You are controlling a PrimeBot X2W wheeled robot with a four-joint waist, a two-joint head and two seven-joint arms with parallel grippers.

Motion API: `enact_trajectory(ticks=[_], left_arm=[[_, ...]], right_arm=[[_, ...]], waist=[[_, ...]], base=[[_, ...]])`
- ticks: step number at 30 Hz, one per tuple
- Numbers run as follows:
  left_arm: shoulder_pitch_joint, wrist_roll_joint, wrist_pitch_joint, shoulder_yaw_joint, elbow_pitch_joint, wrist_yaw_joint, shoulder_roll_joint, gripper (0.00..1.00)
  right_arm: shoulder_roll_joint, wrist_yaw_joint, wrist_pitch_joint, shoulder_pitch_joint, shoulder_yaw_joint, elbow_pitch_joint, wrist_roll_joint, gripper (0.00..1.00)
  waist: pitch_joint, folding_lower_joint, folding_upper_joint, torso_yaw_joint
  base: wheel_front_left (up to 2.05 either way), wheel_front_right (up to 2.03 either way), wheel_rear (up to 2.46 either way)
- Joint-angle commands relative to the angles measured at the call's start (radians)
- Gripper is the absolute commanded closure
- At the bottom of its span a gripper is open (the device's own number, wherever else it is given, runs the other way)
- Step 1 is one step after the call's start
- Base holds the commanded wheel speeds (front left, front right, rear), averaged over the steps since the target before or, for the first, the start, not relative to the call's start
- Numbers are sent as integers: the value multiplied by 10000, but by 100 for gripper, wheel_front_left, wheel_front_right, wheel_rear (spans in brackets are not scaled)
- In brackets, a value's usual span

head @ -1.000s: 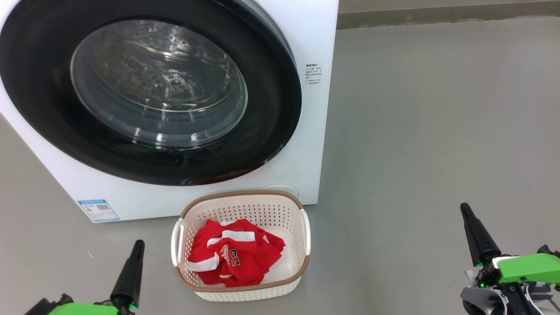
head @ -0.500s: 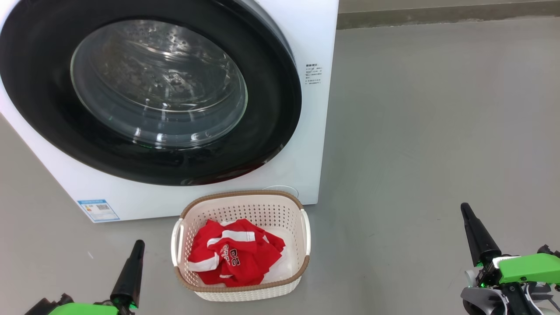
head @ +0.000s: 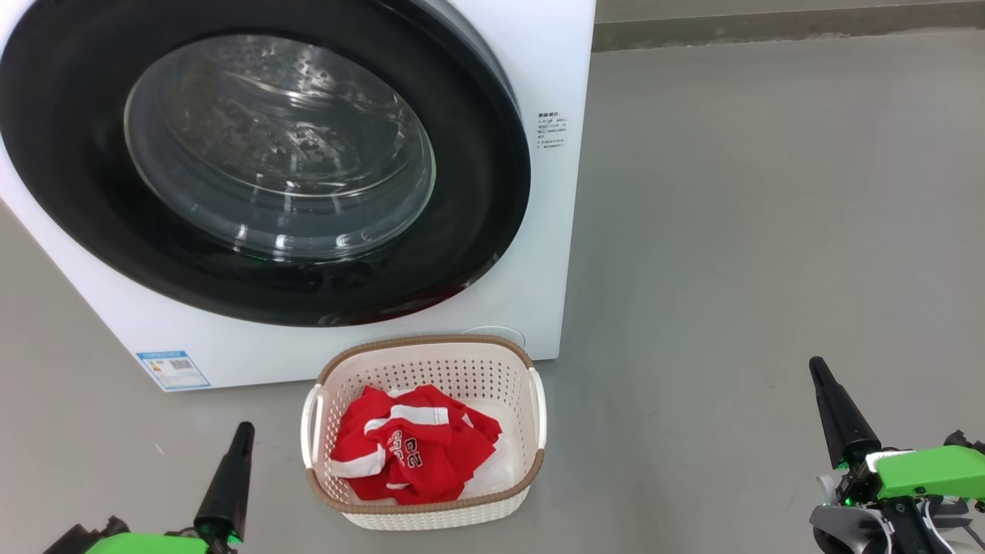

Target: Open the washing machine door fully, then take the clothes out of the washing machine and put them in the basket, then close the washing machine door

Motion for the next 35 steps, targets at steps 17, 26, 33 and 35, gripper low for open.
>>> enact_trajectory(ticks=[17, 26, 33, 35], left_arm=[[-389, -71, 44, 337, -205, -73, 110, 100], [-389, -71, 44, 337, -205, -73, 110, 100], [-389, -71, 43, 337, -205, -73, 110, 100], [-389, -71, 43, 337, -205, -73, 110, 100]], right_arm=[[-95, -6, 50, -426, 149, -241, -37, 100], [-92, -6, 54, -426, 144, -241, -41, 100], [-89, -6, 57, -427, 141, -241, -44, 100], [-89, -6, 58, -427, 140, -241, -45, 100]], waist=[[0, 0, 0, 0], [0, 0, 0, 0], [0, 0, 0, 0], [0, 0, 0, 0]], base=[[0, 0, 0], [0, 0, 0], [0, 0, 0], [0, 0, 0]])
